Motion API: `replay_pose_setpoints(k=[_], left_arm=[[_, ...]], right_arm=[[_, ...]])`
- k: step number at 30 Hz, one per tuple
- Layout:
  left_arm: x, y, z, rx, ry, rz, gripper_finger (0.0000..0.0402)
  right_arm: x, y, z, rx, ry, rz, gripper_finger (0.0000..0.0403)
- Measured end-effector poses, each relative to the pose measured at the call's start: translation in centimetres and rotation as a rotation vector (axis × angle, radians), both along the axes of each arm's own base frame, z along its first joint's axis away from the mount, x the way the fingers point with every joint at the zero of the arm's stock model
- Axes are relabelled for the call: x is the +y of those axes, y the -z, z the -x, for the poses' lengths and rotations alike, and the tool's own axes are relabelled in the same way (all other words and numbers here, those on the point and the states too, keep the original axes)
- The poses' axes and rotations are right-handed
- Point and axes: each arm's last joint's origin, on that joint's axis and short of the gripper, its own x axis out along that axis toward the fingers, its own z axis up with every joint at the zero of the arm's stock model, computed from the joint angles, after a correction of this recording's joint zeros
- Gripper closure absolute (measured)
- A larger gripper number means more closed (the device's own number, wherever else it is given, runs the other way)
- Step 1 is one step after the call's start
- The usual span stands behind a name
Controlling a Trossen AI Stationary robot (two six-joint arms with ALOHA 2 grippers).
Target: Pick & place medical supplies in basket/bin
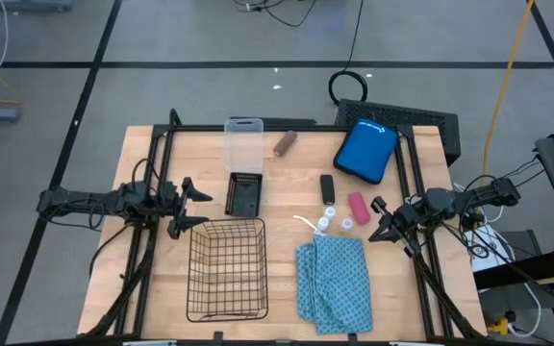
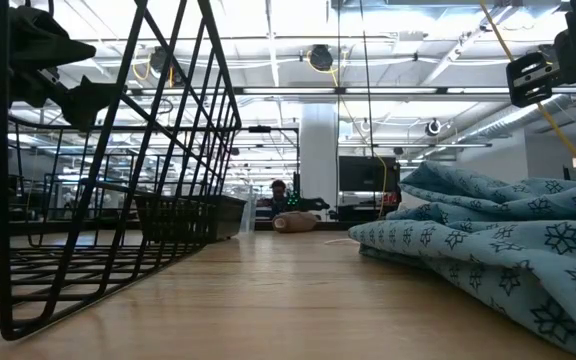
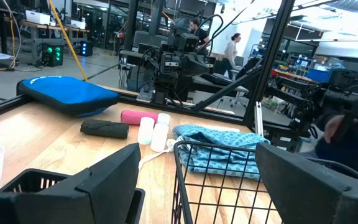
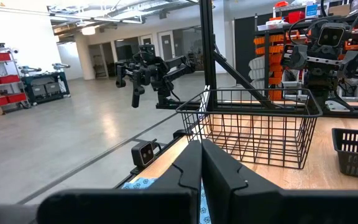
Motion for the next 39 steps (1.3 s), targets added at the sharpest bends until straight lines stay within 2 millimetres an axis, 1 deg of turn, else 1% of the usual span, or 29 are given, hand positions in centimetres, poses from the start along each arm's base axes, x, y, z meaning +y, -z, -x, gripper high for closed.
replay_pose_setpoints(k=[9, 11, 13, 15, 21, 25, 27, 30, 35, 39], left_arm=[[0.0, 0.0, 0.0, 0.0, 0.0, 0.0, 0.0075], [0.0, 0.0, 0.0, 0.0, 0.0, 0.0, 0.0075], [0.0, 0.0, 0.0, 0.0, 0.0, 0.0, 0.0075], [0.0, 0.0, 0.0, 0.0, 0.0, 0.0, 0.0075], [0.0, 0.0, 0.0, 0.001, 0.0, 0.0, 0.0075], [0.0, 0.0, 0.0, 0.0, 0.0, 0.0, 0.0075], [0.0, 0.0, 0.0, 0.0, 0.0, 0.0, 0.0075], [0.0, 0.0, 0.0, 0.0, 0.0, 0.0, 0.0075], [0.0, 0.0, 0.0, 0.0, 0.0, 0.0, 0.0075], [0.0, 0.0, 0.0, 0.0, 0.0, 0.0, 0.0075]], right_arm=[[0.0, -0.2, 0.0, -0.022, 0.0, -0.008, 0.0403], [0.0, -0.3, 0.0, -0.002, -0.008, -0.054, 0.0403], [0.0, -0.4, 0.0, 0.048, -0.017, -0.158, 0.0403], [0.0, -0.5, 0.1, 0.073, -0.027, -0.225, 0.0403], [0.0, -0.8, 0.1, 0.087, -0.046, -0.308, 0.0403], [-0.1, -1.2, 0.2, 0.09, -0.058, -0.394, 0.0403], [-0.2, -1.5, 0.2, 0.086, -0.036, -0.46, 0.0403], [-0.4, -1.9, 0.2, 0.03, 0.015, -0.5, 0.0403], [-0.8, -2.5, 0.3, -0.101, 0.165, -0.458, 0.0403], [-1.2, -2.5, 0.2, -0.14, 0.296, -0.415, 0.0403]])
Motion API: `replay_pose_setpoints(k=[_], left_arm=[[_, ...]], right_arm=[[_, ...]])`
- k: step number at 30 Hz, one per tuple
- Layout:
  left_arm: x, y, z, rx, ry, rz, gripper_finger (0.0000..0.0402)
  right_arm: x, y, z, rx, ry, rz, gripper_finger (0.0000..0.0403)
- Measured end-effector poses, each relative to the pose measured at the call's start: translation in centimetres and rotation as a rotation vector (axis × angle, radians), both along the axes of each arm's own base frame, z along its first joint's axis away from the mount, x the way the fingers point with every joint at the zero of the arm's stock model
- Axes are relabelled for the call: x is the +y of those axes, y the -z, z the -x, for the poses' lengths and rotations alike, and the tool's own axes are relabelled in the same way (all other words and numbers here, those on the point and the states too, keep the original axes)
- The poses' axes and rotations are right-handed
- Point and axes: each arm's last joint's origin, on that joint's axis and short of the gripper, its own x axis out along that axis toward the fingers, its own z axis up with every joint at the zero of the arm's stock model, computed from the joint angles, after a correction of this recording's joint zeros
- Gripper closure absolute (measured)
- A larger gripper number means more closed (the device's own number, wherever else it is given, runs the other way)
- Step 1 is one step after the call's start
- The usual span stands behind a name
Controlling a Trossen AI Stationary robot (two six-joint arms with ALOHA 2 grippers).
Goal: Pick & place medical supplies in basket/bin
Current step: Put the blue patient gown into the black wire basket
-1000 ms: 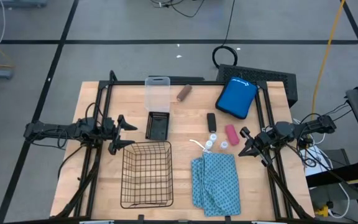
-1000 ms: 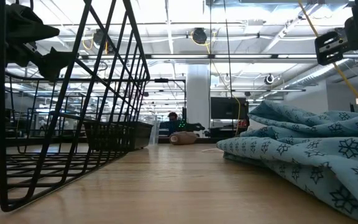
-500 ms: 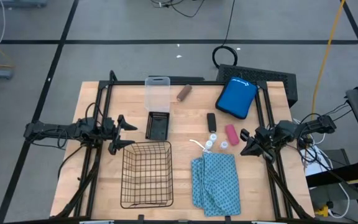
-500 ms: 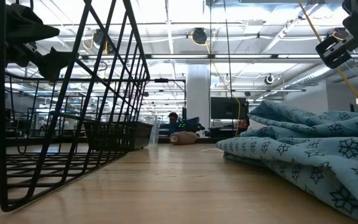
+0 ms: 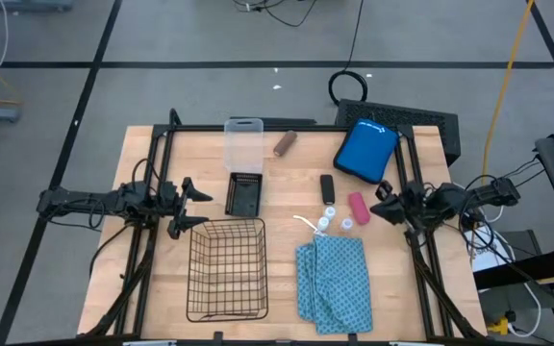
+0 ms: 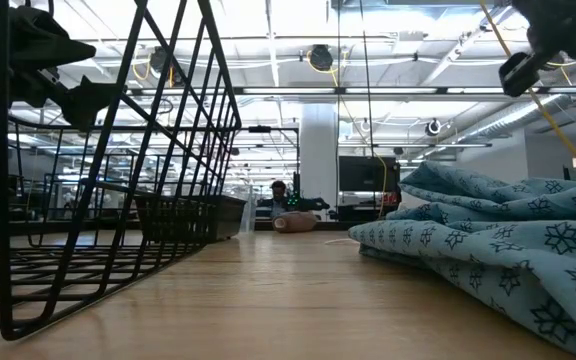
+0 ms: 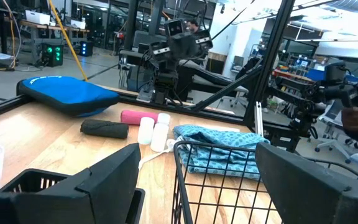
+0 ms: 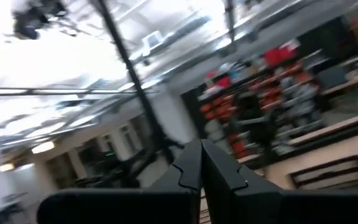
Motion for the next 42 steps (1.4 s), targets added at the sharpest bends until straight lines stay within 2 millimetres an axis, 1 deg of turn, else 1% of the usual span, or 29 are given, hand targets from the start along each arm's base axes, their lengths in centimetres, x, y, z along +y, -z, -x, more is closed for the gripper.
replay_pose_setpoints(k=[2, 4, 7, 15, 19, 23, 24, 28, 34, 36, 38, 40, 42], left_arm=[[0.0, 0.0, 0.0, 0.0, 0.0, 0.0, 0.0075], [0.0, 0.0, 0.0, 0.0, 0.0, 0.0, 0.0075], [0.0, 0.0, 0.0, 0.0, 0.0, 0.0, 0.0075], [0.0, 0.0, 0.0, 0.0, 0.0, 0.0, 0.0075], [0.0, 0.0, 0.0, 0.0, 0.0, 0.0, 0.0075], [0.0, 0.0, 0.0, 0.0, 0.0, 0.0, 0.0075], [0.0, 0.0, 0.0, 0.0, 0.001, 0.0, 0.0075], [0.0, 0.0, 0.0, -0.001, 0.0, 0.0, 0.0075], [0.0, 0.0, 0.0, -0.002, 0.001, 0.0, 0.0075], [0.0, 0.0, 0.0, -0.002, 0.001, 0.0, 0.0075], [0.0, 0.0, 0.0, -0.002, 0.001, 0.0, 0.0075], [0.0, 0.0, 0.0, -0.002, 0.0, 0.0, 0.0075], [0.0, 0.0, 0.0, -0.002, 0.001, 0.0, 0.0075]], right_arm=[[-0.1, 0.2, -0.1, 0.03, 0.032, -0.023, 0.0403], [-0.1, 0.4, -0.3, 0.058, 0.034, -0.083, 0.0403], [0.1, 0.0, -0.6, 0.04, 0.003, -0.13, 0.0403], [2.1, -0.9, -1.9, -0.08, -0.096, 0.016, 0.0399], [3.5, -1.1, -2.4, -0.146, -0.169, 0.077, 0.0382], [5.2, -0.4, -3.0, -0.148, -0.279, 0.183, 0.0349], [5.8, -0.6, -3.4, -0.139, -0.306, 0.214, 0.0339], [8.6, -3.4, -4.9, -0.223, -0.39, 0.276, 0.0296], [13.9, -5.5, -6.9, -0.253, -0.479, 0.462, 0.0227], [15.4, -5.5, -7.4, -0.2, -0.525, 0.499, 0.0207], [16.5, -5.1, -7.9, -0.098, -0.585, 0.487, 0.0192], [17.0, -4.8, -8.1, 0.016, -0.628, 0.407, 0.0182], [17.0, -4.2, -8.3, 0.157, -0.632, 0.295, 0.0178]])
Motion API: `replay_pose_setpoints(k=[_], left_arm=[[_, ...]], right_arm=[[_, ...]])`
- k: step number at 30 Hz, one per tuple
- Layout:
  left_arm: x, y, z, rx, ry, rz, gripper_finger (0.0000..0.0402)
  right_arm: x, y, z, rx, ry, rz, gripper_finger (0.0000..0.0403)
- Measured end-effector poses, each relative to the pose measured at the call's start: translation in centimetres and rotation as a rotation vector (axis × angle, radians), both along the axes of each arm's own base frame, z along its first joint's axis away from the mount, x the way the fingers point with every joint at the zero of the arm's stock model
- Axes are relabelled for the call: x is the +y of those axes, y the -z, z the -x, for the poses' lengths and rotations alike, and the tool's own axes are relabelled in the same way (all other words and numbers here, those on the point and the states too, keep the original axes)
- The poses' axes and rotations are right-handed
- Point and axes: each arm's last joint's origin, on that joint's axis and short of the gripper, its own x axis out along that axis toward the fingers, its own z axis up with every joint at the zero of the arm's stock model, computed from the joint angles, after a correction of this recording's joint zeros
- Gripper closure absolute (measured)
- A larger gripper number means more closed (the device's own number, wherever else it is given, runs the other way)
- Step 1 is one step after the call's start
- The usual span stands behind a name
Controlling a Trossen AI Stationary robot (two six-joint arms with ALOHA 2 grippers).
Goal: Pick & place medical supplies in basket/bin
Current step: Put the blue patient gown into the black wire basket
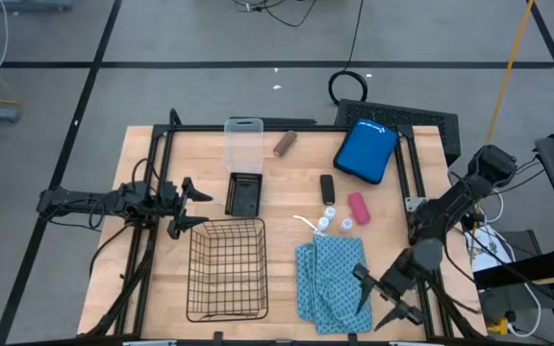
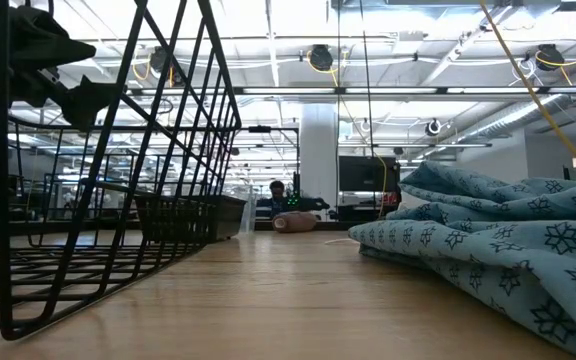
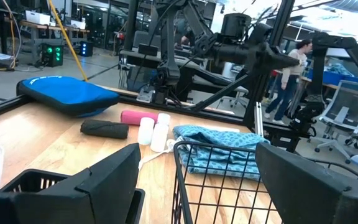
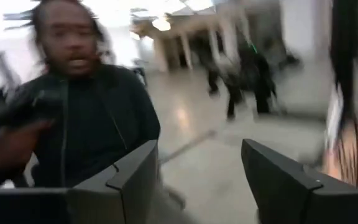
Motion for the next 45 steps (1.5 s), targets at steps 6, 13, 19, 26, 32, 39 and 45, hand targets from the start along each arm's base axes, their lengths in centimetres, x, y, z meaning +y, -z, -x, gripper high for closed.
replay_pose_setpoints(k=[6, 13, 19, 26, 32, 39, 45], left_arm=[[0.0, 0.0, 0.0, 0.001, 0.0, 0.0, 0.0075], [0.0, 0.0, 0.0, 0.001, 0.0, 0.0, 0.0075], [0.0, 0.0, 0.0, 0.001, 0.0, 0.0, 0.0075], [0.0, 0.0, 0.0, 0.001, 0.0, 0.0, 0.0075], [0.0, 0.0, 0.0, 0.001, 0.0, 0.0, 0.0075], [0.0, 0.0, 0.0, 0.001, 0.0, 0.0, 0.0075], [0.0, 0.0, 0.0, 0.001, 0.0, 0.0, 0.0075]], right_arm=[[-0.4, 3.6, 0.1, 0.653, 0.111, -0.158, 0.0188], [-1.6, 7.5, 1.9, 1.296, 0.28, -0.146, 0.0201], [-2.2, 8.6, 3.0, 1.516, 0.385, -0.131, 0.0202], [-2.9, 9.2, 3.0, 1.517, 0.619, -0.281, 0.0202], [-3.8, 11.3, 4.4, 1.628, 0.726, -0.365, 0.0203], [-4.1, 12.6, 5.4, 1.527, 0.766, -0.529, 0.0202], [-4.8, 13.3, 5.4, 1.393, 0.807, -0.578, 0.0202]])
